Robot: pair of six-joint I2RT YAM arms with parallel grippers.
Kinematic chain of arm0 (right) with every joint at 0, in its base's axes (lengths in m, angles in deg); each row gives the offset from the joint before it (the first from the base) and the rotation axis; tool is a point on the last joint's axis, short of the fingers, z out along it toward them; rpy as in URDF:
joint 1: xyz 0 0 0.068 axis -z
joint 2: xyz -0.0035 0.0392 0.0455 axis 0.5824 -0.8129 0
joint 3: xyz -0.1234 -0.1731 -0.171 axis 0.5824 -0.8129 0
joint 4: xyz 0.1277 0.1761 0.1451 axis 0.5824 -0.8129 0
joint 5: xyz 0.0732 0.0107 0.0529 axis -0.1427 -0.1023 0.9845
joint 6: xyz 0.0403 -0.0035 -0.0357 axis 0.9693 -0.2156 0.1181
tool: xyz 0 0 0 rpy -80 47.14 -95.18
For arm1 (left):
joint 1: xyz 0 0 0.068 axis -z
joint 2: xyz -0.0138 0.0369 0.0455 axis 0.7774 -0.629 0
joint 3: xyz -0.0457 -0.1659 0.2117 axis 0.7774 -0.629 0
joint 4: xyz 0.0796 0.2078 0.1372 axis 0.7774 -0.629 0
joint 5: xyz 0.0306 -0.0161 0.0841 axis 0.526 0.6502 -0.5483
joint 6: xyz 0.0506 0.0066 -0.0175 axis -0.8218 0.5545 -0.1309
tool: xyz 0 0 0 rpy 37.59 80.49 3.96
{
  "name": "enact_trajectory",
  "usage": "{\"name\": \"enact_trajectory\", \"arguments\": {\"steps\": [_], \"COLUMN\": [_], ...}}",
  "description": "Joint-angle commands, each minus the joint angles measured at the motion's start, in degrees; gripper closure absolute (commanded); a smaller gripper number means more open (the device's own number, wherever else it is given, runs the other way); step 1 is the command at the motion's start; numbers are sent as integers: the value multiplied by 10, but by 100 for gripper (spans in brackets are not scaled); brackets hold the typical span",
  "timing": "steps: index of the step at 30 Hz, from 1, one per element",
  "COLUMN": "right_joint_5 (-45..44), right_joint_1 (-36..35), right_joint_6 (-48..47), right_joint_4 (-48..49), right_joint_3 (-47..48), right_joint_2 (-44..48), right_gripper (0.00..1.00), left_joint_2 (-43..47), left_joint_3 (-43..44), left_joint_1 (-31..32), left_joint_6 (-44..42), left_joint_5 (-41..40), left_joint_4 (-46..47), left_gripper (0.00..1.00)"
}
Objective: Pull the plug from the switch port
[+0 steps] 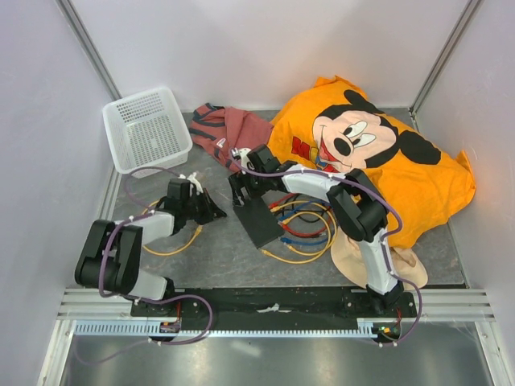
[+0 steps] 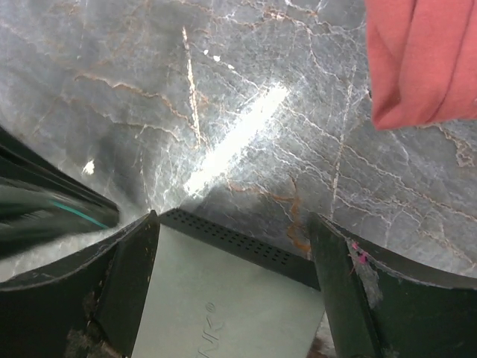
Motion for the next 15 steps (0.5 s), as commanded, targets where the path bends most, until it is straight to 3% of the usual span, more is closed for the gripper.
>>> {"name": "enact_trajectory", "arguments": {"steps": [1, 6, 8, 10, 13, 15], "right_joint_5": [-61, -53, -65, -73, -70, -75], "right_joint_1": [-34, -48, -42, -30, 13, 42], "right_joint_6": [31, -2, -40, -79, -85, -88], "right_joint_4": [-67, -71, -84, -98, -103, -105], "right_joint_3": [28, 129, 141, 132, 76, 29], "right_joint_2": [-23, -32, -12, 31, 96, 142], "right_gripper": [11, 11, 9, 8, 6, 5], "left_joint_2": [89, 192, 222, 230, 223, 217], "left_joint_3": [41, 49, 48, 43, 40, 34], "left_joint_1": [-40, -54, -54, -46, 12, 53], "left_joint_6": [-7, -57, -72, -90, -225, -267], "left_joint_5": [-10, 2, 47, 128, 185, 171], "left_joint_4": [-68, -133, -147, -141, -138, -132], "left_gripper": [98, 98, 97, 91, 86, 85]}}
